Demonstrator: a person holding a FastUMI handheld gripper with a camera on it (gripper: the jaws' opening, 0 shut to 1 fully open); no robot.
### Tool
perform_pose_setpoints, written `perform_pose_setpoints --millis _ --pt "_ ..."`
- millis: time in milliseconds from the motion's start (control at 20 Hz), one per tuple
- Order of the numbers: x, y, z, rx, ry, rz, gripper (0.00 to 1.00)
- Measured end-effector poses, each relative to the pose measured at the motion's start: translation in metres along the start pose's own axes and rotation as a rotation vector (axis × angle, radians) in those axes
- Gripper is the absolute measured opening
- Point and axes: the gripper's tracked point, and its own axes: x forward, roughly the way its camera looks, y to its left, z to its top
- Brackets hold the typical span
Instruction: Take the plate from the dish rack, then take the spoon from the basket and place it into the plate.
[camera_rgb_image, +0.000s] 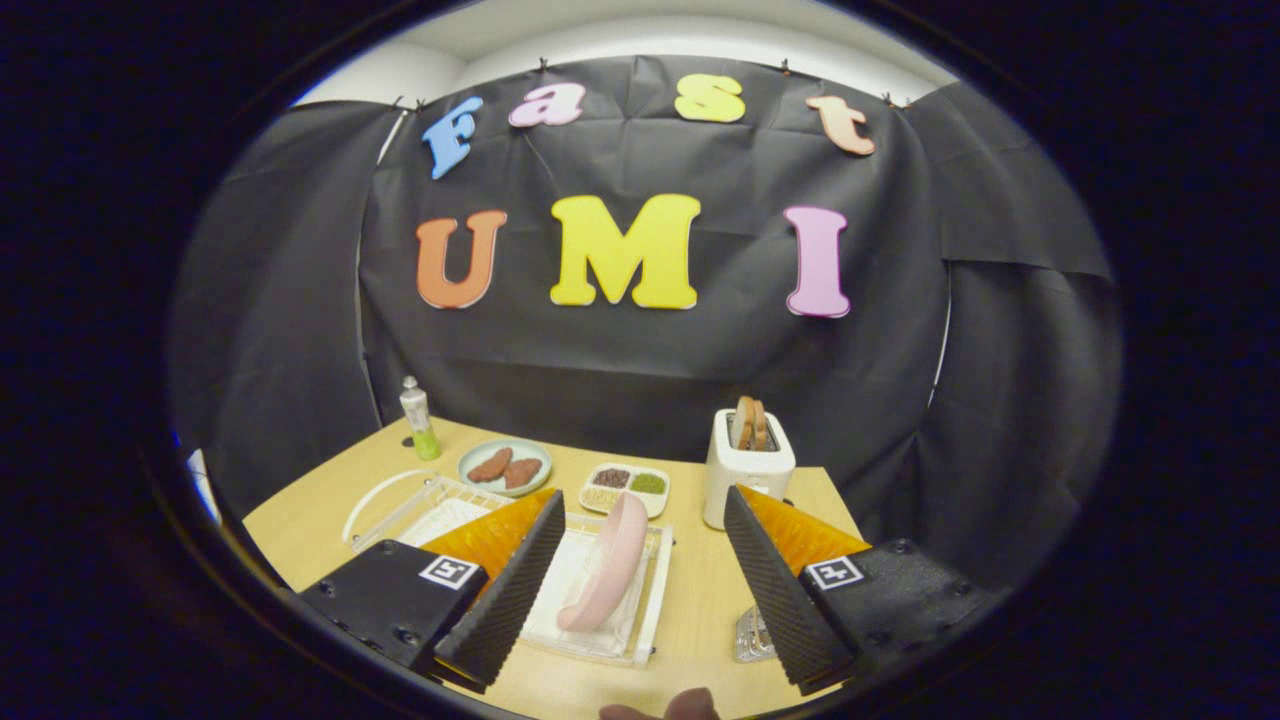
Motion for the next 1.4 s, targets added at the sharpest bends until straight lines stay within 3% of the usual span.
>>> perform_pose_setpoints --millis 350,600,900,1150,1400 --pt "0.064 0.013 -0.022 0.029 0.276 -0.021 1.0" --pt "0.098 0.021 -0.054 0.126 0.413 -0.007 0.98" --pt "0.113 0.028 -0.076 0.198 0.499 -0.033 0.73" --pt "0.107 0.029 -0.082 0.204 0.546 -0.089 0.39" --pt "0.094 0.037 -0.079 0.167 0.588 -0.128 0.37"
